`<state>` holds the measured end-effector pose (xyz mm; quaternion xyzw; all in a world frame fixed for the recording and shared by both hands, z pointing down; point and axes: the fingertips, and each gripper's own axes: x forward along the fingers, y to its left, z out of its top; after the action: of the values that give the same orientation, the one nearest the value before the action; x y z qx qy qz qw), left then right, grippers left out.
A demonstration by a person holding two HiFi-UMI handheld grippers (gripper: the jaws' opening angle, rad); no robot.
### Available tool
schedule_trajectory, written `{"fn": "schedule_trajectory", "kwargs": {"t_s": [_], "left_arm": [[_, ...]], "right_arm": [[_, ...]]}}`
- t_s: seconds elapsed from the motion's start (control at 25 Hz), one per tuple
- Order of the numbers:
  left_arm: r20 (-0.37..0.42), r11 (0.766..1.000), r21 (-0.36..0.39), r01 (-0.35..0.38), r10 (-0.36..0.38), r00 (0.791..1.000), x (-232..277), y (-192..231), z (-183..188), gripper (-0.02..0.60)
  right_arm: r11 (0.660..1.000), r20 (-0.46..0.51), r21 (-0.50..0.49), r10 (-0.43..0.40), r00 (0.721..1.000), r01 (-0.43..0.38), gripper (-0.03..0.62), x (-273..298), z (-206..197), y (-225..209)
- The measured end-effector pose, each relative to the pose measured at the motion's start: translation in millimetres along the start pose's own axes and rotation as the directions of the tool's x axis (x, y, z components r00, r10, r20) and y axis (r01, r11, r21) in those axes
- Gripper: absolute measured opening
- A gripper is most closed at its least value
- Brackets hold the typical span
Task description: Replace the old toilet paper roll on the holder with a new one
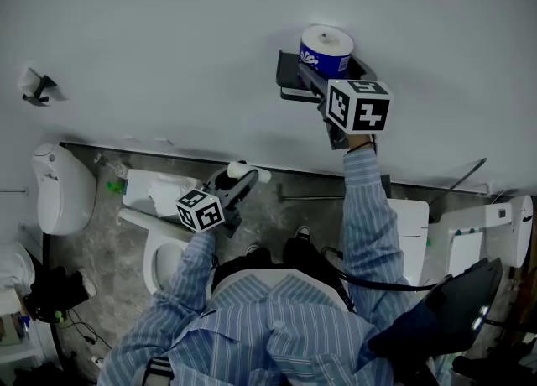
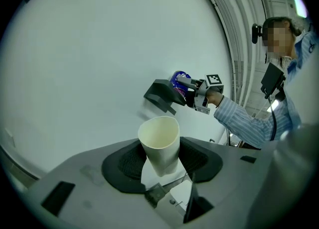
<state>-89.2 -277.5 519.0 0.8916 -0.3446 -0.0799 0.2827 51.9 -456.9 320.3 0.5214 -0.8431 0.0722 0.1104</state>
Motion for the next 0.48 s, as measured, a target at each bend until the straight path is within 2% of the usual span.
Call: {"fn": "schedule_trajectory", "kwargs": {"t_s": [0.24, 0.48], "left_arm": [[0.006, 0.999, 0.008, 0.031, -0.031, 0.999, -1.8, -3.9, 3.3, 0.201], [0.027, 0.999, 0.009, 0.040, -0.040, 0.999, -11.8, -8.3, 10.1, 0.201]], "right_arm": [[1.000, 0.046, -0.004, 0.030, 0.998, -0.030, 0.435, -4.0, -0.1, 1.3], [0.987, 0.189, 0.147, 0.040, 0.981, -0.068, 0.434, -34.7, 14.1, -6.0]]}}
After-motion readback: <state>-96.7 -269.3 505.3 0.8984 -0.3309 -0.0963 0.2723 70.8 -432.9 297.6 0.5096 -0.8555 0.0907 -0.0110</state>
